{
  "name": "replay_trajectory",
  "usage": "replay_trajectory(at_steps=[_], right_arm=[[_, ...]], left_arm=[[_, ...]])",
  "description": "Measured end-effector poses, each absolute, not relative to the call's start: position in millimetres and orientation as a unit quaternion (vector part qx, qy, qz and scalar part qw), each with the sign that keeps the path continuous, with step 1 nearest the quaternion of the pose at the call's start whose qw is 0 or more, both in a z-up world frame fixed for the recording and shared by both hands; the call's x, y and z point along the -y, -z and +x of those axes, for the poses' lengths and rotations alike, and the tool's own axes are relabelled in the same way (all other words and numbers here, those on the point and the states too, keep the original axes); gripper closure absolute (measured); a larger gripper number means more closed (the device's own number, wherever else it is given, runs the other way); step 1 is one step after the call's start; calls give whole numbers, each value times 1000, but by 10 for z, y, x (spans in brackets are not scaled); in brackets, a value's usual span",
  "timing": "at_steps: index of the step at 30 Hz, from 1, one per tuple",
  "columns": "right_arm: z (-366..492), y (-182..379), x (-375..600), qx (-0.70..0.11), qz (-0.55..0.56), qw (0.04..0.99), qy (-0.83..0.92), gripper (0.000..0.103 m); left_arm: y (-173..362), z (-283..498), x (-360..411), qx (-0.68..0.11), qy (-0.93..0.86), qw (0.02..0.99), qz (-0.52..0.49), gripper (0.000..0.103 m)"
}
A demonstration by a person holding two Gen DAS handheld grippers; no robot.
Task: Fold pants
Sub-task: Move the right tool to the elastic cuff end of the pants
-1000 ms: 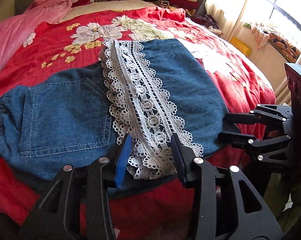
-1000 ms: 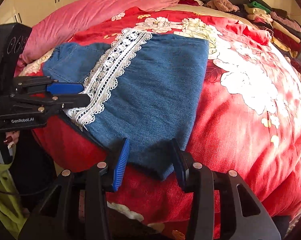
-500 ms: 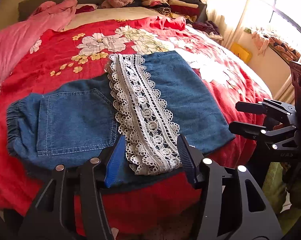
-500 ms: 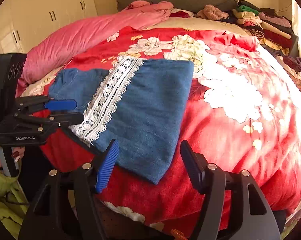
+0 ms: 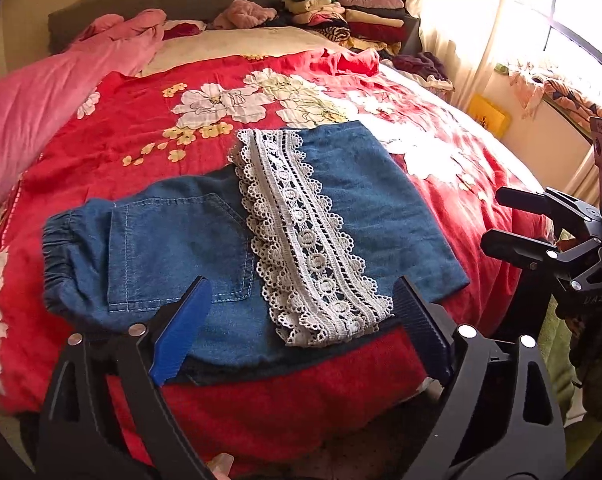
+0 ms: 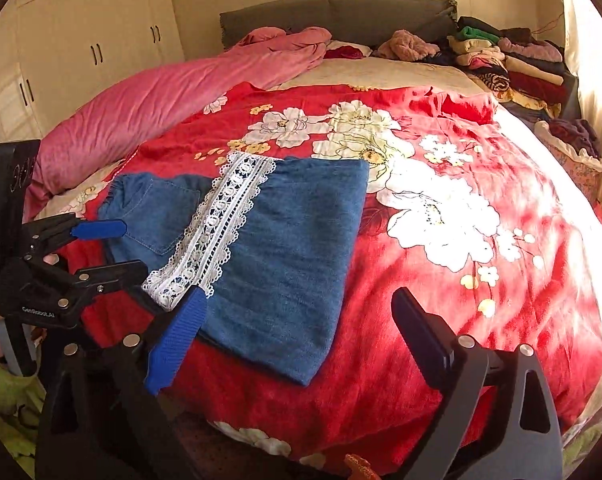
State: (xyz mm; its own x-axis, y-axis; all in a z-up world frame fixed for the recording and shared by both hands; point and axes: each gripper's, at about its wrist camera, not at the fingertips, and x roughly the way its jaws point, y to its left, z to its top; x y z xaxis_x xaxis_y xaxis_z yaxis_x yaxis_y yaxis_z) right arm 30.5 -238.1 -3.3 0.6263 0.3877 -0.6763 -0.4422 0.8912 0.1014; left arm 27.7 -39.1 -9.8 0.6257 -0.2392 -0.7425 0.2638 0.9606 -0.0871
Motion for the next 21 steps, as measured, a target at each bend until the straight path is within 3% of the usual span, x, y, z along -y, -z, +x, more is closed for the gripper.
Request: replay_trajectory(at_steps=[4, 21], right_arm=[[318, -29, 2373, -361, -35, 904, -225, 7], [676, -477, 1436, -350, -74, 873, -333, 7]], left_arm=[[70, 255, 355, -405, 132, 905, 15, 11], [107, 75, -499, -405, 53, 911, -63, 10]])
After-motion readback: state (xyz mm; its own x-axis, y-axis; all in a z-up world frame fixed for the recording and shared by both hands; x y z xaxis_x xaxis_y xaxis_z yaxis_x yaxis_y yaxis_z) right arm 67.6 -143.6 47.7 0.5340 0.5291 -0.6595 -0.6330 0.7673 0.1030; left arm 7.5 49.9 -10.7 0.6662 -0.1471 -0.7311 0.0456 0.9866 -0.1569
